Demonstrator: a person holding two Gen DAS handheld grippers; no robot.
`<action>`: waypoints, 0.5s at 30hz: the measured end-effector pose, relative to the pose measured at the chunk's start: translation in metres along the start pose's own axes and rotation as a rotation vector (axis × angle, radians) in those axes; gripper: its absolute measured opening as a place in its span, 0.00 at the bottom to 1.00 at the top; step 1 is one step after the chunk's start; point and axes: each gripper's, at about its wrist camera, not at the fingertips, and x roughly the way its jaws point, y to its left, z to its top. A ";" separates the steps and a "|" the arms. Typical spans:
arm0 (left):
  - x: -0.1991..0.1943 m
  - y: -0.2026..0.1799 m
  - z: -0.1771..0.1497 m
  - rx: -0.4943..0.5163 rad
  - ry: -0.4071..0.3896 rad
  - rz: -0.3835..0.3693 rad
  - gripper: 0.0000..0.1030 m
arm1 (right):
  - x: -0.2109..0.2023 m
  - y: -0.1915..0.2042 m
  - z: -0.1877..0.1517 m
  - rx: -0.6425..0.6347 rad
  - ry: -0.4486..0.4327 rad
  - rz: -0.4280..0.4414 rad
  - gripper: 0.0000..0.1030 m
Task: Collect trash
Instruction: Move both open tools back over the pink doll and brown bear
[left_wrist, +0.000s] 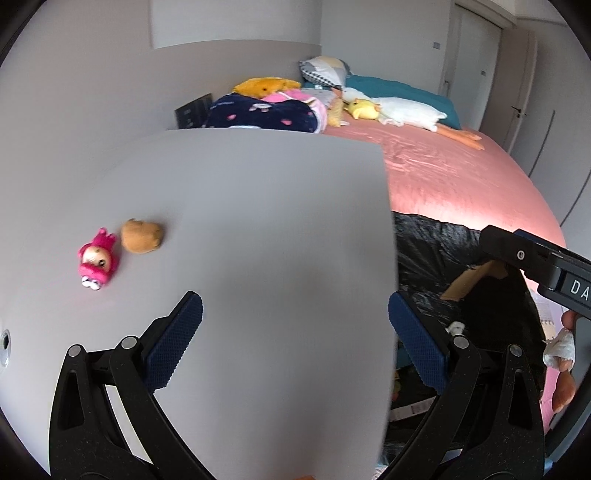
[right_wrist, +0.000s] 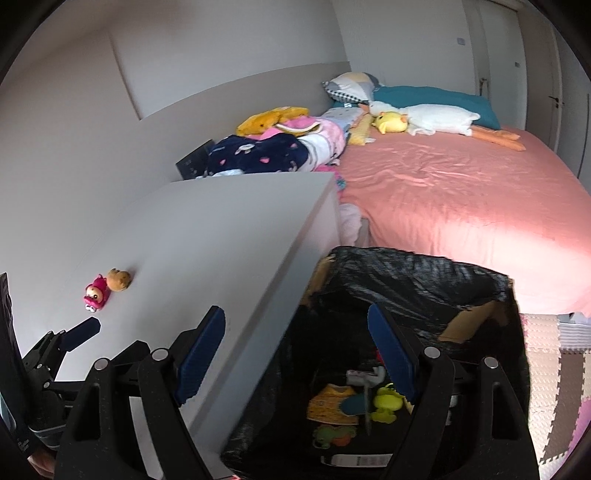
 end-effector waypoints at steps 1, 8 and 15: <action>0.000 0.004 0.000 -0.006 0.000 0.006 0.94 | 0.003 0.005 0.000 -0.004 0.006 0.009 0.78; -0.002 0.039 -0.005 -0.068 0.004 0.034 0.94 | 0.018 0.038 0.000 -0.041 0.022 0.044 0.78; -0.001 0.074 -0.008 -0.120 0.007 0.066 0.94 | 0.038 0.073 0.001 -0.088 0.050 0.078 0.78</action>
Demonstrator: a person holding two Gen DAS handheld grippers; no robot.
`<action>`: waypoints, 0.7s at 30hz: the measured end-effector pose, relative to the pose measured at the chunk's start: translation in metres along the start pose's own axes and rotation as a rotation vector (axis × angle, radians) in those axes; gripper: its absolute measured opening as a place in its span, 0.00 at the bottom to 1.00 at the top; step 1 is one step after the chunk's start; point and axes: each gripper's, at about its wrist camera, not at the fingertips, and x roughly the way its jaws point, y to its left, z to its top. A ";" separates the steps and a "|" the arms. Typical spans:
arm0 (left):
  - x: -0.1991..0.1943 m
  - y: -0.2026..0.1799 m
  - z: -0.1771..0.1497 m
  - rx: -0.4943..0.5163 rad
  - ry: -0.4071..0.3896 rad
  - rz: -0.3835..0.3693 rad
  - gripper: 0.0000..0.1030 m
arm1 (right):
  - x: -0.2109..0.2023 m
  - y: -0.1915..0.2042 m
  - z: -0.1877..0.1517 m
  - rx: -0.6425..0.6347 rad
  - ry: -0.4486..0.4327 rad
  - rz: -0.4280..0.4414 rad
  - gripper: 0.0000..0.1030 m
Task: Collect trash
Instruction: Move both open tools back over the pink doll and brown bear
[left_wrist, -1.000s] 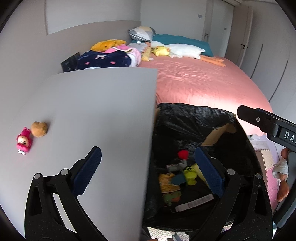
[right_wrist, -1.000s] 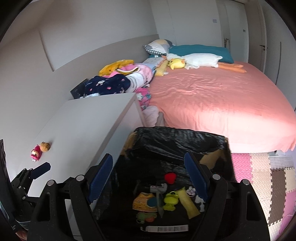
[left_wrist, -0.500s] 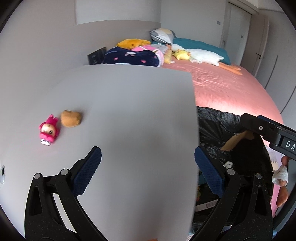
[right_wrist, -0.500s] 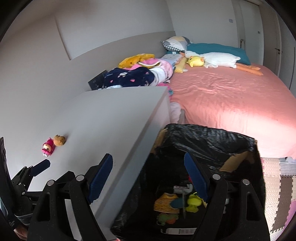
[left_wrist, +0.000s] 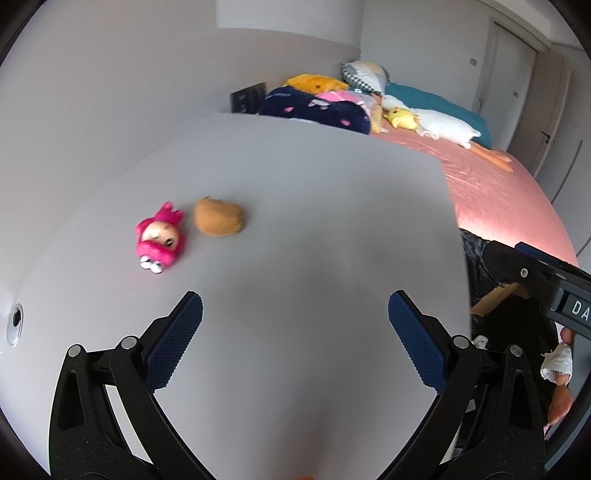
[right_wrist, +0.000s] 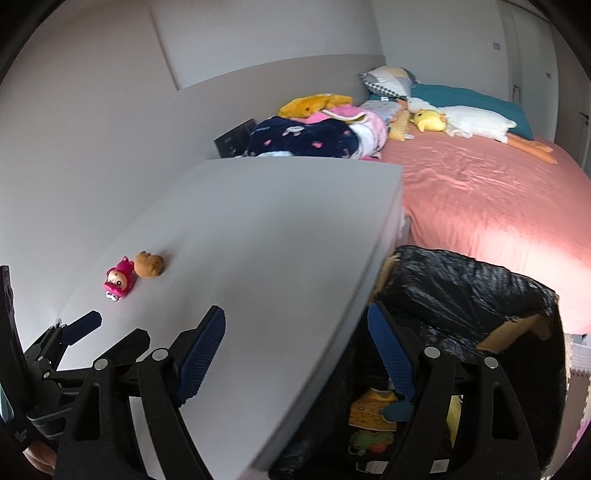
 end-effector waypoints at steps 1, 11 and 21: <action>0.001 0.005 0.000 -0.009 0.000 0.005 0.94 | 0.003 0.003 0.001 -0.004 0.002 0.004 0.78; 0.007 0.052 0.003 -0.072 0.000 0.055 0.94 | 0.030 0.041 0.009 -0.052 0.026 0.037 0.78; 0.025 0.097 0.014 -0.143 0.021 0.095 0.79 | 0.056 0.066 0.017 -0.077 0.052 0.072 0.78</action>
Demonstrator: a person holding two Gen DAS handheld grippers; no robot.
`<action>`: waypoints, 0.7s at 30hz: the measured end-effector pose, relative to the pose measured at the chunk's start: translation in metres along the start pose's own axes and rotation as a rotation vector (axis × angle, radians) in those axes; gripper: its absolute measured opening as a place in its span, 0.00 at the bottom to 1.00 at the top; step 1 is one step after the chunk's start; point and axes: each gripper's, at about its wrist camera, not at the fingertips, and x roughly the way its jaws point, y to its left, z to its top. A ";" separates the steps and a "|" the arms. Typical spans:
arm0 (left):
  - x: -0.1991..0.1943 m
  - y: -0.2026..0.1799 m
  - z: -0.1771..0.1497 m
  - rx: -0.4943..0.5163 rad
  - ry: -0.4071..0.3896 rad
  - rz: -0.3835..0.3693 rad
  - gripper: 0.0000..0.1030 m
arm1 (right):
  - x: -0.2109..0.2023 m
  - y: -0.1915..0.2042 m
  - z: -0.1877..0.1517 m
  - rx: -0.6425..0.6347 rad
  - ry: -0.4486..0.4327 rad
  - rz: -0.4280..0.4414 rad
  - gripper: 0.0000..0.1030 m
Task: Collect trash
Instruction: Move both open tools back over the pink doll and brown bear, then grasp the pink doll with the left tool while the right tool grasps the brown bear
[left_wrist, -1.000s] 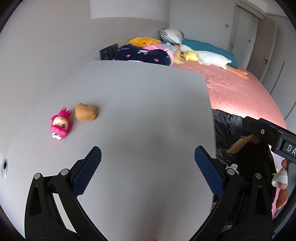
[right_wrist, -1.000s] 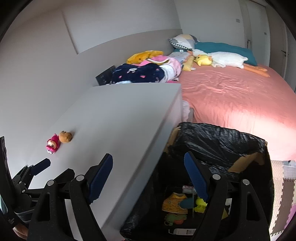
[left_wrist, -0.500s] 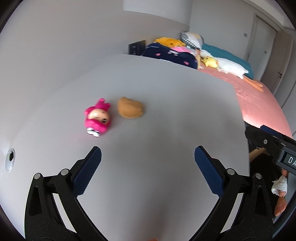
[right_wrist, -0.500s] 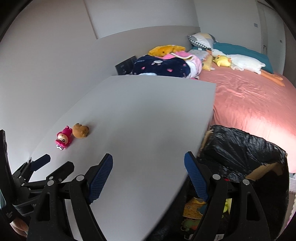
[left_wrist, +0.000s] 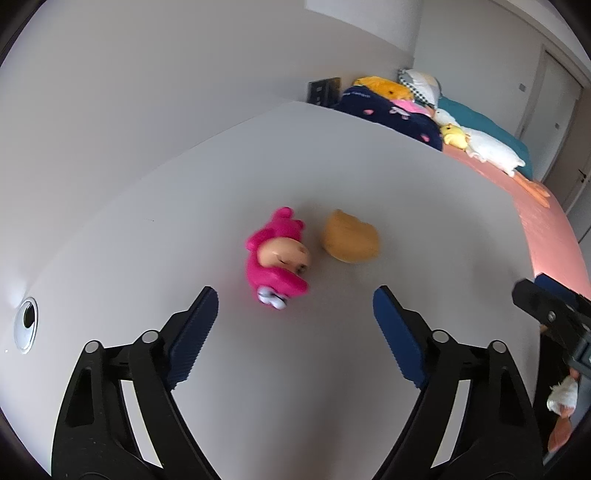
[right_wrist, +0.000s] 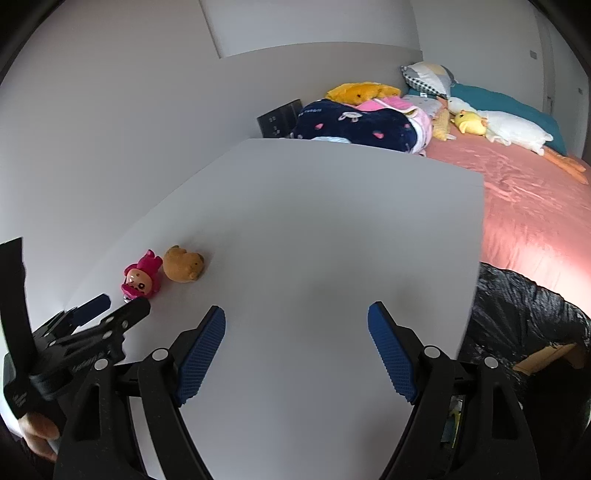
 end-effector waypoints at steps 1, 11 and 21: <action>0.003 0.003 0.002 -0.003 0.003 0.001 0.78 | 0.001 0.002 0.001 -0.001 0.002 0.002 0.78; 0.026 0.008 0.018 0.032 0.028 0.025 0.72 | 0.019 0.021 0.007 -0.019 0.020 0.003 0.78; 0.040 0.016 0.020 0.042 0.053 0.050 0.55 | 0.039 0.036 0.019 -0.041 0.032 0.008 0.78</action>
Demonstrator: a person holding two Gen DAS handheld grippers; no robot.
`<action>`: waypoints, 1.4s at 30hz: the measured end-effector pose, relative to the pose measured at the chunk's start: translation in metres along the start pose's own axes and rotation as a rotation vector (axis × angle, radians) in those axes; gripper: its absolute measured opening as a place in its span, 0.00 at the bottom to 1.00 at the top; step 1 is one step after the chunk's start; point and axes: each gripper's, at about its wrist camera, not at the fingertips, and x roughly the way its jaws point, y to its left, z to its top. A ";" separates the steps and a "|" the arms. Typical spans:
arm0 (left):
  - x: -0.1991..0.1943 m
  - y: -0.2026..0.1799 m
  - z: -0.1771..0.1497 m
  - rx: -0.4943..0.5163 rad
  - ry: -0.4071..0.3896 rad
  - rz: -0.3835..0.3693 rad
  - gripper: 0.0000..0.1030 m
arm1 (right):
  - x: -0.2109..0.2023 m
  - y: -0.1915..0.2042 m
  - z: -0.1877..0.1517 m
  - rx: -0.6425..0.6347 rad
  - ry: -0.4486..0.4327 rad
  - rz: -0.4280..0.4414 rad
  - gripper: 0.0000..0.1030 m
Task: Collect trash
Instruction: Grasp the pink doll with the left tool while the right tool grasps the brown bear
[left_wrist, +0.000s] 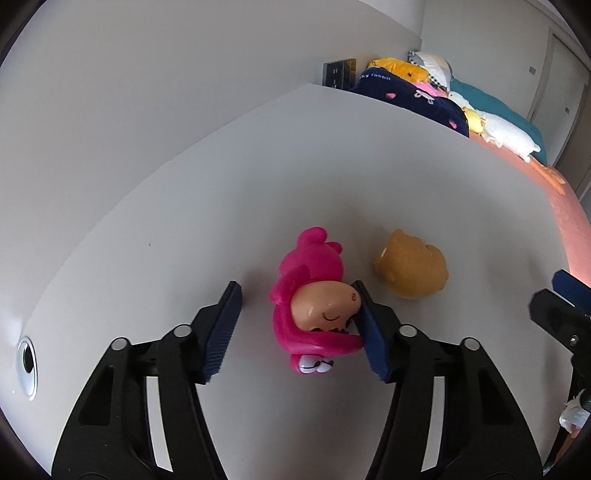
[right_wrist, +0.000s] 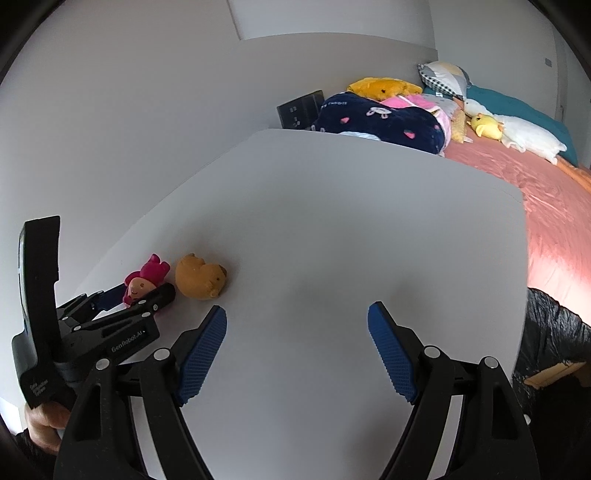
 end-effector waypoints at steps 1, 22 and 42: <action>0.001 0.001 0.001 0.001 -0.002 0.004 0.51 | 0.004 0.002 0.002 -0.003 0.005 0.005 0.78; -0.021 0.075 0.005 -0.169 -0.058 0.114 0.38 | 0.054 0.073 0.016 -0.158 0.063 0.018 0.74; -0.022 0.089 0.004 -0.207 -0.060 0.129 0.38 | 0.061 0.071 0.018 -0.182 0.060 -0.006 0.38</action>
